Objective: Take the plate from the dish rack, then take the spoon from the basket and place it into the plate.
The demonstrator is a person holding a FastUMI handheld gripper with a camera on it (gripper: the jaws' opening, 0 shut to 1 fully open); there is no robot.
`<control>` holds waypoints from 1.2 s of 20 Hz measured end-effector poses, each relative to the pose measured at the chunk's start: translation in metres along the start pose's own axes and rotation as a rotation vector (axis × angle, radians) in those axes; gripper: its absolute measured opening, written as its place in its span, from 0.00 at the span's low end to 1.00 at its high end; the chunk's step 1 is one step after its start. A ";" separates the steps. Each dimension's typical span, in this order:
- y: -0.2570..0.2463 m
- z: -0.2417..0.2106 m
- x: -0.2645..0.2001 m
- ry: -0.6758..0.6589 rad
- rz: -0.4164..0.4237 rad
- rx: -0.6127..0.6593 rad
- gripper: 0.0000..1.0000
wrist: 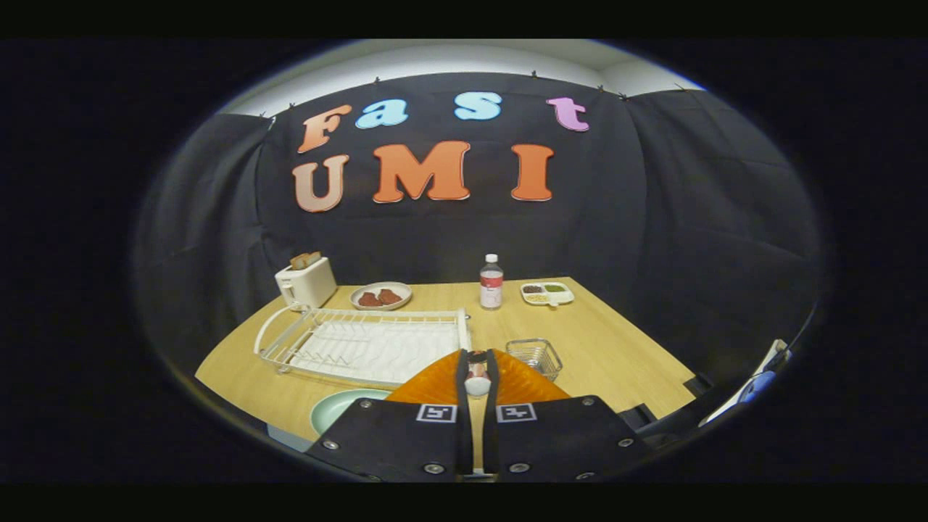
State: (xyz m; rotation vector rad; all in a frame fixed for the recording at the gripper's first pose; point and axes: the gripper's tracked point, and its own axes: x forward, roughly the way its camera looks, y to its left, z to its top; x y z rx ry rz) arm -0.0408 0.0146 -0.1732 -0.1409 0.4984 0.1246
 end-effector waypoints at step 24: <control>0.137 -0.118 0.012 0.176 0.297 -0.078 0.05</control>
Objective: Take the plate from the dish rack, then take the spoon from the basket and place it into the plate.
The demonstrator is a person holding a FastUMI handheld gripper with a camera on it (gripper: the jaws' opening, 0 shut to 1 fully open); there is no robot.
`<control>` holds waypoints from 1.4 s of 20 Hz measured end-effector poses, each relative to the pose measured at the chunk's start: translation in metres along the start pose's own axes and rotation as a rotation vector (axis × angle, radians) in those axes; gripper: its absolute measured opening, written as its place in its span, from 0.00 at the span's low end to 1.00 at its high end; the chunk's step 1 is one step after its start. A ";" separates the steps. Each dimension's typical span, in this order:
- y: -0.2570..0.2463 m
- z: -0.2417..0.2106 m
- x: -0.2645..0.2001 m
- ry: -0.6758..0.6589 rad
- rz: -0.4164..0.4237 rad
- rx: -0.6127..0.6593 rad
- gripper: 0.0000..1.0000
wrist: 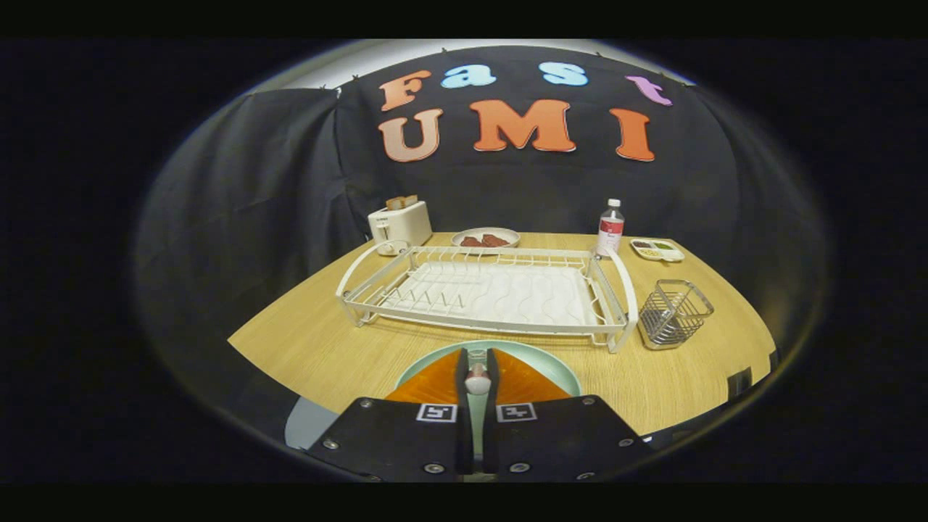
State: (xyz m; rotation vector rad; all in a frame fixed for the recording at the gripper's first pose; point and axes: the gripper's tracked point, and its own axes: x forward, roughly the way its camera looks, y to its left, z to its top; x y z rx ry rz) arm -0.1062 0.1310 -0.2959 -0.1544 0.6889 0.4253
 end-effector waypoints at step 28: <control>-0.145 0.127 -0.043 -0.145 -0.289 0.077 0.98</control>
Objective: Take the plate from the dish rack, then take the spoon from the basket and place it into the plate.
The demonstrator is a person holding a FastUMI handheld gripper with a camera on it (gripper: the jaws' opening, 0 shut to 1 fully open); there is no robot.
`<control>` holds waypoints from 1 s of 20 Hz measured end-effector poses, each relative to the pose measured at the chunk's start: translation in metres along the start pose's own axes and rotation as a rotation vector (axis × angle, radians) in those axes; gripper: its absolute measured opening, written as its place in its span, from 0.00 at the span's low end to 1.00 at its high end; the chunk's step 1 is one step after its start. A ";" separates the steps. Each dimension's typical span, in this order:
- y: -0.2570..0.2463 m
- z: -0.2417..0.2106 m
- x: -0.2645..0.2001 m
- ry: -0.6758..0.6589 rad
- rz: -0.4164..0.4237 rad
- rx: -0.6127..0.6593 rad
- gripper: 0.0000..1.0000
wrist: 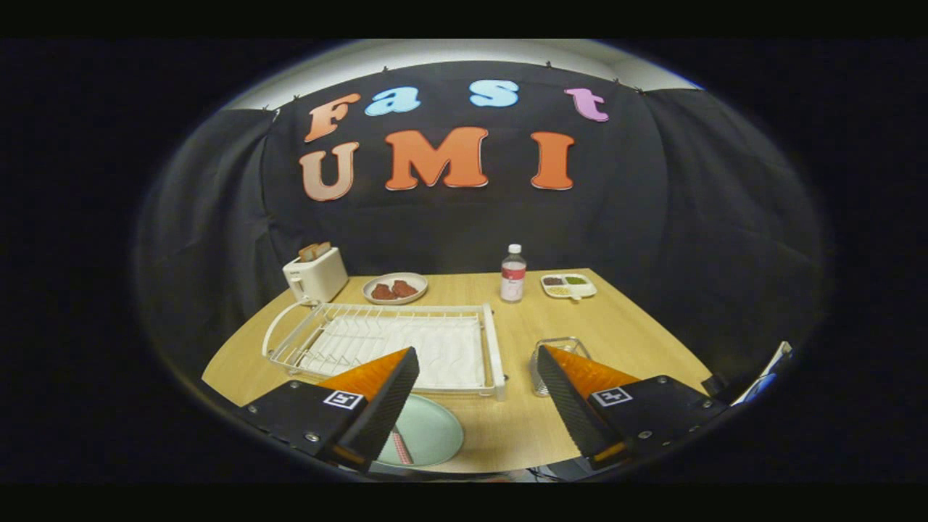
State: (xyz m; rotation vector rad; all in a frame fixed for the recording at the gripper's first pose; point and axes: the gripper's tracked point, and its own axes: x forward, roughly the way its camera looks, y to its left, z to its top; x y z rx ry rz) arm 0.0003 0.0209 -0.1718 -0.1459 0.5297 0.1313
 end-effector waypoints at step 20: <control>-0.031 0.108 -0.025 -0.207 -0.043 0.056 0.98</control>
